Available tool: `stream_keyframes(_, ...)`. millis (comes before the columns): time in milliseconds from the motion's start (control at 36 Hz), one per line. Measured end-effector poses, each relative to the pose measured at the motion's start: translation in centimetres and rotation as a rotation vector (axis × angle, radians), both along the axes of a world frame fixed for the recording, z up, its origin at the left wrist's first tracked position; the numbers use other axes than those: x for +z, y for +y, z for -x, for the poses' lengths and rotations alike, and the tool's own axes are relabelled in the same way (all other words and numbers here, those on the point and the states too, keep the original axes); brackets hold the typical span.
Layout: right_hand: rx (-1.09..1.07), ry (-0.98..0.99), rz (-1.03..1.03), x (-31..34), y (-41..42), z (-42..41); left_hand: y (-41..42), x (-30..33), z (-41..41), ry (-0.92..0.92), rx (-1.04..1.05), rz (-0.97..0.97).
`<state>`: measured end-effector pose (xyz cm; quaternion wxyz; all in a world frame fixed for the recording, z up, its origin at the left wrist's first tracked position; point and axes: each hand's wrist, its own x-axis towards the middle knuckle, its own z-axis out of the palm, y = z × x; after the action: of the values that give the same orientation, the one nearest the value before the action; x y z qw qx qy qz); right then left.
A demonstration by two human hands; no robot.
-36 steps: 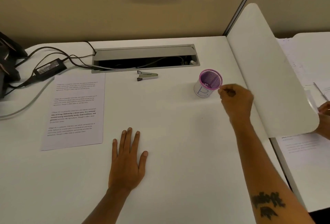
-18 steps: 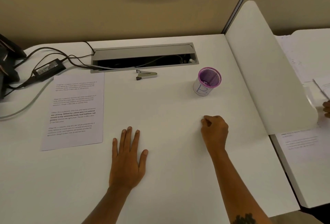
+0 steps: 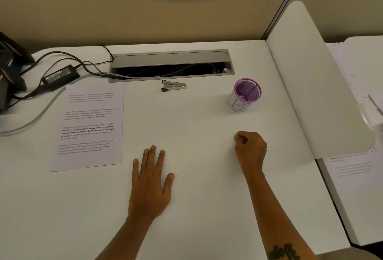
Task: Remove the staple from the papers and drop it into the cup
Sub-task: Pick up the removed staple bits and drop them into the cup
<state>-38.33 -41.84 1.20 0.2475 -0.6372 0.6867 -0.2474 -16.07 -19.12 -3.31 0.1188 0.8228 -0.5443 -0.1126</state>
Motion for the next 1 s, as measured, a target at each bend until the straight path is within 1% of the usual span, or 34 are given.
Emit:
stream_keyframes(194, 0.032, 0.021, 0.027, -0.1, -0.3, -0.2, 0.0, 0.0, 0.0, 0.007, 0.003, 0.004)
stream_keyframes(417, 0.041, 0.111, 0.050, -0.2, -0.6, -0.7, 0.0, 0.0, 0.0, 0.006, 0.003, 0.009)
stream_keyframes(722, 0.048, 0.246, -0.018, -0.3, -0.5, -2.3, 0.1, -0.3, -0.1, -0.002, -0.002, 0.013)
stream_keyframes(1000, 0.151, 0.410, -0.081, 0.5, -0.1, -3.0, 0.1, -0.5, -0.1, -0.004, 0.000, 0.007)
